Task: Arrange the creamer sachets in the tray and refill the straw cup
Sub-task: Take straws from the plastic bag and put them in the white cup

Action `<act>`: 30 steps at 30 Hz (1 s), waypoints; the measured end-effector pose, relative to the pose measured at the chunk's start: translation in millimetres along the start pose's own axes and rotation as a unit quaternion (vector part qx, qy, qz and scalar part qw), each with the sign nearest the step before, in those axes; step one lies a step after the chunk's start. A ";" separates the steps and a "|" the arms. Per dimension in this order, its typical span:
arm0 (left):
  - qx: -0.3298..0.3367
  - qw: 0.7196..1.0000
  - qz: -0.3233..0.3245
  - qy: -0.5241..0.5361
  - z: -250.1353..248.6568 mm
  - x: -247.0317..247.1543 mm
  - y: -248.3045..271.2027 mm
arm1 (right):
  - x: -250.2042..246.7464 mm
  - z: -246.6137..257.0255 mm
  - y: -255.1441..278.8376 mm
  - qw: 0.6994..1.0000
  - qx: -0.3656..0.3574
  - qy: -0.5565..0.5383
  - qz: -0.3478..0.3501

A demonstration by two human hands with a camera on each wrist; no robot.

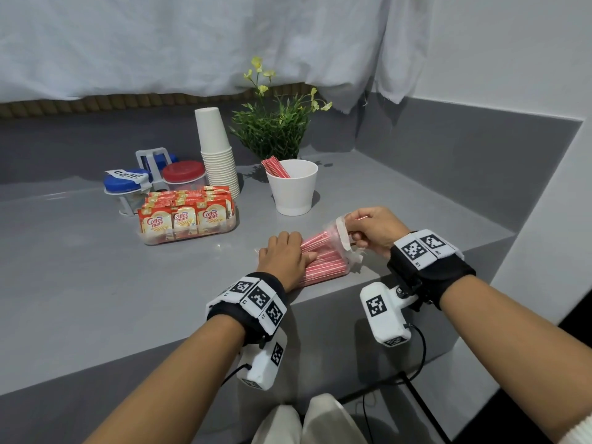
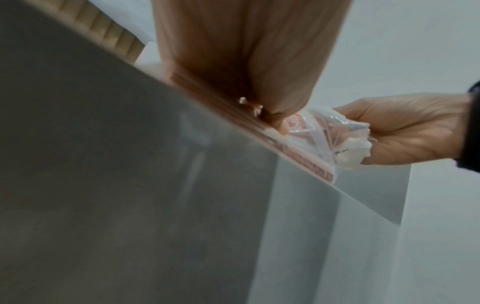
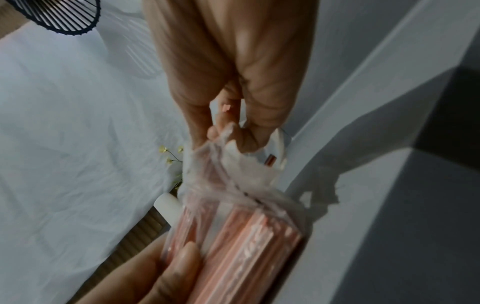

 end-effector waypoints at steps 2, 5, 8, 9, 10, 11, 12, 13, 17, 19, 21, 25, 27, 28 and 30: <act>-0.003 1.000 -0.005 0.007 -0.2 0.6 -1.4 | 1.1 -2.1 2.5 0.999 -0.009 -0.041 0.004; -0.004 1.000 -0.010 0.009 -0.2 1.3 -1.4 | 11.4 -7.7 2.7 0.997 -0.003 -0.069 0.024; 0.003 1.000 -0.012 0.016 1.2 1.4 0.7 | 18.2 -7.1 0.3 0.998 -0.005 -0.060 0.016; 0.005 1.000 -0.012 0.020 2.0 1.4 1.4 | 18.5 -5.6 -0.3 0.999 -0.009 -0.050 0.011; 0.007 1.000 -0.011 0.024 3.1 1.3 1.8 | 17.9 -3.4 -0.7 0.999 -0.013 -0.038 0.007; 0.008 1.000 -0.010 0.028 4.2 1.4 2.2 | 16.3 -1.2 -0.7 0.999 -0.016 -0.032 0.003; 0.008 0.999 -0.010 0.032 5.3 1.6 2.3 | 13.3 1.8 0.3 0.999 -0.021 -0.033 -0.002; 0.008 0.999 -0.009 0.035 5.9 1.8 2.0 | 8.7 4.9 0.6 0.999 -0.029 -0.044 -0.009; 0.000 0.999 -0.010 0.033 6.1 3.0 0.2 | -7.9 17.6 2.3 0.994 -0.074 -0.076 -0.031; -0.004 1.000 -0.011 0.028 4.4 2.9 -0.6 | -7.0 17.9 2.3 0.991 -0.087 -0.101 -0.029; -0.006 1.000 -0.010 0.022 3.3 2.9 -0.5 | -1.0 14.3 0.3 0.983 -0.092 -0.155 -0.020; -0.004 1.000 -0.018 0.019 2.7 2.7 0.9 | 19.1 0.7 -0.4 0.970 -0.057 -0.236 0.022; -0.005 1.000 -0.022 0.020 2.6 2.8 1.6 | 28.7 -8.1 -1.1 0.980 -0.046 -0.190 0.035; -0.005 0.999 -0.024 0.021 2.7 2.9 1.9 | 32.2 -10.8 -1.7 0.988 -0.047 -0.145 0.029; 0.003 0.999 -0.033 0.043 3.2 2.9 2.4 | 33.8 -9.2 -2.9 0.996 -0.060 -0.061 -0.013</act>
Point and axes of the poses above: each hand's wrist, its own y-axis away from the middle knuckle, its own x-axis out of the palm, z = x × y, the point moved 3 cm from there along -y, towards the middle knuckle, and after that the axes turned 13 degrees about z, right-handed, at the moved point
